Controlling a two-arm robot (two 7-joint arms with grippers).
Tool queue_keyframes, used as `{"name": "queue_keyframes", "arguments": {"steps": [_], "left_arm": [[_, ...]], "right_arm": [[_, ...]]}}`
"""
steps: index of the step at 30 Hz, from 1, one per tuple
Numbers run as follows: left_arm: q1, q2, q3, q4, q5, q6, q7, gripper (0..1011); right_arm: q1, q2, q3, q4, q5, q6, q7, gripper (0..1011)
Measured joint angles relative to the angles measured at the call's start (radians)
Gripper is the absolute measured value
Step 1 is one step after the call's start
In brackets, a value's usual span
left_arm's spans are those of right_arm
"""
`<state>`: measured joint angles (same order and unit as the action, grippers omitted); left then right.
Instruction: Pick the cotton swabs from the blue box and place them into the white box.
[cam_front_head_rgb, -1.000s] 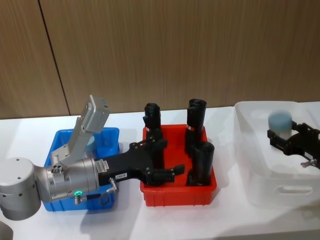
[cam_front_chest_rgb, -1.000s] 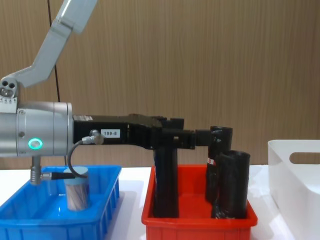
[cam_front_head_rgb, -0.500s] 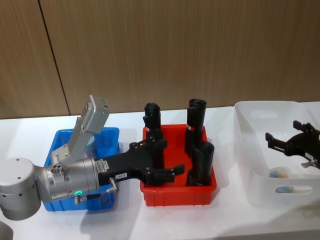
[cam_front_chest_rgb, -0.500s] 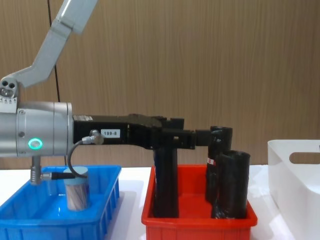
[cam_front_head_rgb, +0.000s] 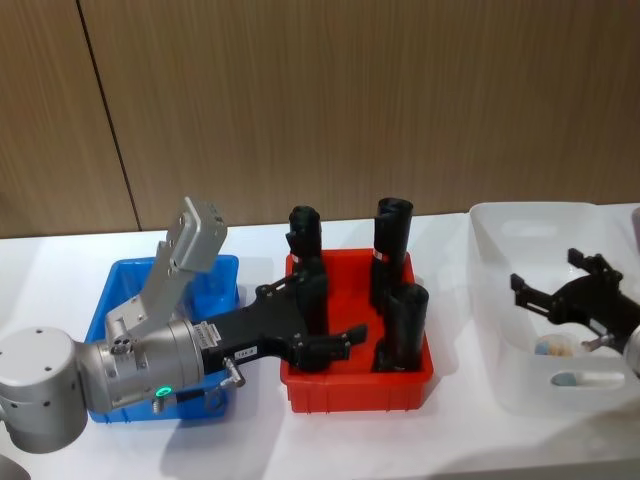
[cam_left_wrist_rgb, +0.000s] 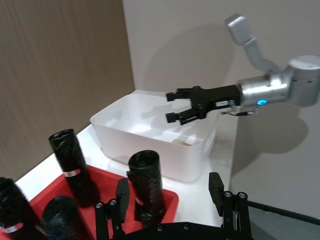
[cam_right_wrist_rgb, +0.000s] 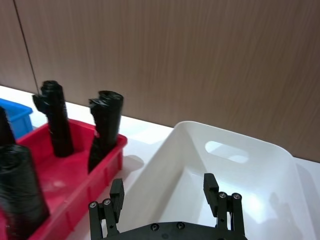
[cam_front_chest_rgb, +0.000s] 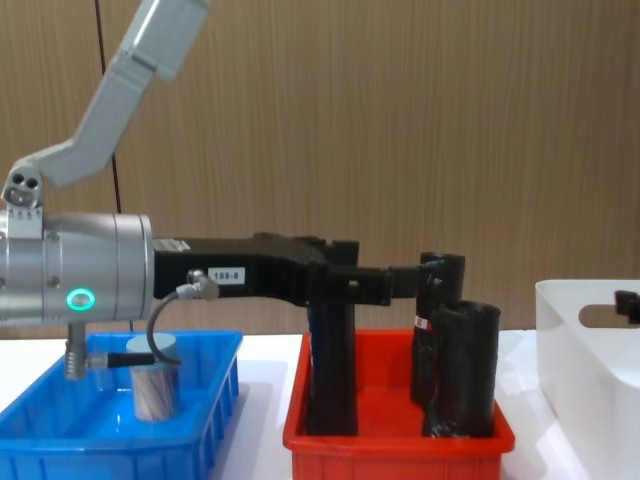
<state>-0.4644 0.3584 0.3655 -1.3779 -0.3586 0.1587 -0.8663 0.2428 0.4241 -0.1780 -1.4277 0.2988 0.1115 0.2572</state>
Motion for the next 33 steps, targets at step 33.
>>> {"name": "queue_keyframes", "arguments": {"steps": [33], "left_arm": [[0.115,0.013,0.046,-0.127,0.08,-0.074,0.434,1003]], "right_arm": [[-0.255,-0.086,-0.048,-0.336,-0.012,-0.077,-0.189,1001]]}}
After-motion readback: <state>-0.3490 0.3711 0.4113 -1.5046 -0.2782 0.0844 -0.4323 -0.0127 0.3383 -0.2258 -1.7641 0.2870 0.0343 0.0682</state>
